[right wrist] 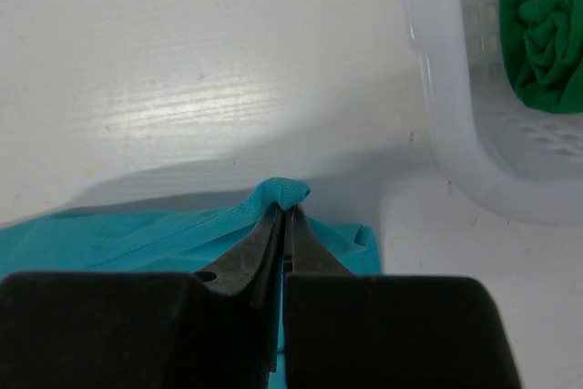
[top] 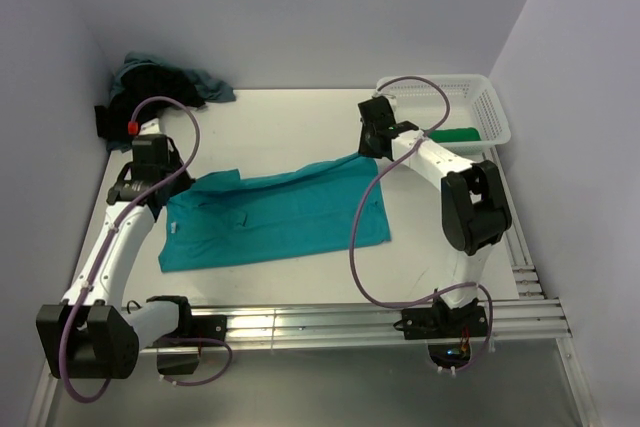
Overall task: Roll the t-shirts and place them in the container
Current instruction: Fold the tshirt
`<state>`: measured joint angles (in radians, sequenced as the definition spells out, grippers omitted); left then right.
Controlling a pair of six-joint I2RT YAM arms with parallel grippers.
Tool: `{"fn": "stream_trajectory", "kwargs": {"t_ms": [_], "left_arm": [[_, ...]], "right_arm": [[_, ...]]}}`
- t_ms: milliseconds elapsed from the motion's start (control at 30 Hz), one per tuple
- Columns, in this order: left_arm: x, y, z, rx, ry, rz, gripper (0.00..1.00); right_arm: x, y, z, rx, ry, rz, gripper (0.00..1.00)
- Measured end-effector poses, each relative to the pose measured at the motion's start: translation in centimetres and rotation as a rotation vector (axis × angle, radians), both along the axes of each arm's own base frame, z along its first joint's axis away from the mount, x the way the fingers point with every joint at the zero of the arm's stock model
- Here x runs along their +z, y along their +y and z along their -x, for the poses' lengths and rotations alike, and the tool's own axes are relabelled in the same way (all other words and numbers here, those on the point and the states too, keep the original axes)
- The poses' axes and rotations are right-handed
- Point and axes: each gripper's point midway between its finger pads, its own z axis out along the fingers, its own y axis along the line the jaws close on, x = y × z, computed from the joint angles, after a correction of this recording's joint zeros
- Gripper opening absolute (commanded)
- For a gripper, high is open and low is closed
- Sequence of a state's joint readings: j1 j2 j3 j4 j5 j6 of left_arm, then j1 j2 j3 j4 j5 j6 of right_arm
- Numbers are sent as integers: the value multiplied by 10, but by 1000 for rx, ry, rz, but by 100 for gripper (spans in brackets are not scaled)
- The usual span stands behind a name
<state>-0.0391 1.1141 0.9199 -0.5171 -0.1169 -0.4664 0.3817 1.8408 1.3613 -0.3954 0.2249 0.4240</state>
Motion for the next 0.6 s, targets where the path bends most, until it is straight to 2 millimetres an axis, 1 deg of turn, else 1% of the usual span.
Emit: {"fn": "stream_trajectory", "kwargs": {"t_ms": [100,167,433,600], "left_arm": [[3,0,1,1,-8,3,0],[5,-1,2,1,-17,9,0],[12,-3,3,1,-39,27,0],[10,-4,7,-1,-39,31,0]], "right_arm": [[8,2,-4,1,-30,-12,0],[10,2,-5,0,-40,-17,0],[9,2,-5,-1,-38,-18,0],[8,2,-4,-3,-34,-19,0]]}}
